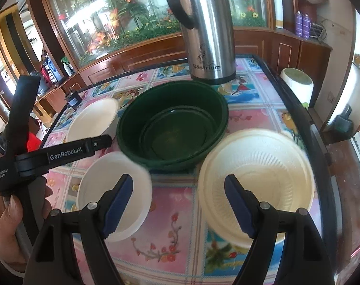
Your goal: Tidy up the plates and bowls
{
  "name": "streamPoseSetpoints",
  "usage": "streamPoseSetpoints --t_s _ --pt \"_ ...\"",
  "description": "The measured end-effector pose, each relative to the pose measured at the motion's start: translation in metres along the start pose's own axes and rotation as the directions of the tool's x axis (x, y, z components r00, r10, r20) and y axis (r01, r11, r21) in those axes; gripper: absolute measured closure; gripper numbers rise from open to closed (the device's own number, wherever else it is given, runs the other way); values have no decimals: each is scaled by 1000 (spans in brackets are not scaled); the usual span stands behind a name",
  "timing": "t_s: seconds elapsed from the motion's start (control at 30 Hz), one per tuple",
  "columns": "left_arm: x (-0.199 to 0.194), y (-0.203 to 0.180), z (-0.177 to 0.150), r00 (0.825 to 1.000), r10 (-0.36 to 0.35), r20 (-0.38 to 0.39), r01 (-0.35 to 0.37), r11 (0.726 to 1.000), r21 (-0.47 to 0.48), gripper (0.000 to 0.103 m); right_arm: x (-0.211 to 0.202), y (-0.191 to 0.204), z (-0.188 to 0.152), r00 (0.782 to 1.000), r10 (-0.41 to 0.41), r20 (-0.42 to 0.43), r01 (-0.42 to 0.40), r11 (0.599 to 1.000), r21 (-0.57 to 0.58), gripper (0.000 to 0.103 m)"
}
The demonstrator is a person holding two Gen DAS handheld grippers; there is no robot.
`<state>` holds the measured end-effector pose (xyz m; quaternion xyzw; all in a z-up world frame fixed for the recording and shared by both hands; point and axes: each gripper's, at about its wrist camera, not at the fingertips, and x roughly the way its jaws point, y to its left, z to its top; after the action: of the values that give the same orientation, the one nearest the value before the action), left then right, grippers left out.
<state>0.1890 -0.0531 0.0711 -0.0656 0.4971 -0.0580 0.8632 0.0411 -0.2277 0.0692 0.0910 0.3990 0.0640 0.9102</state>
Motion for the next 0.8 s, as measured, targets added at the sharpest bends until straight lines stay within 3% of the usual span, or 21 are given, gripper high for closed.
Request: streamPoseSetpoints --t_s 0.33,0.7,0.8 --pt "15 -15 13 1000 -23 -13 23 1000 -17 37 18 -30 38 1000 -1 -8 1 999 40 23" --pt "36 -22 17 999 1 -50 -1 1000 -7 37 49 -60 76 999 23 -47 -19 997 78 24" --pt "42 -23 18 998 8 -59 -8 1000 -6 37 63 -63 81 997 22 -72 -17 997 80 35"
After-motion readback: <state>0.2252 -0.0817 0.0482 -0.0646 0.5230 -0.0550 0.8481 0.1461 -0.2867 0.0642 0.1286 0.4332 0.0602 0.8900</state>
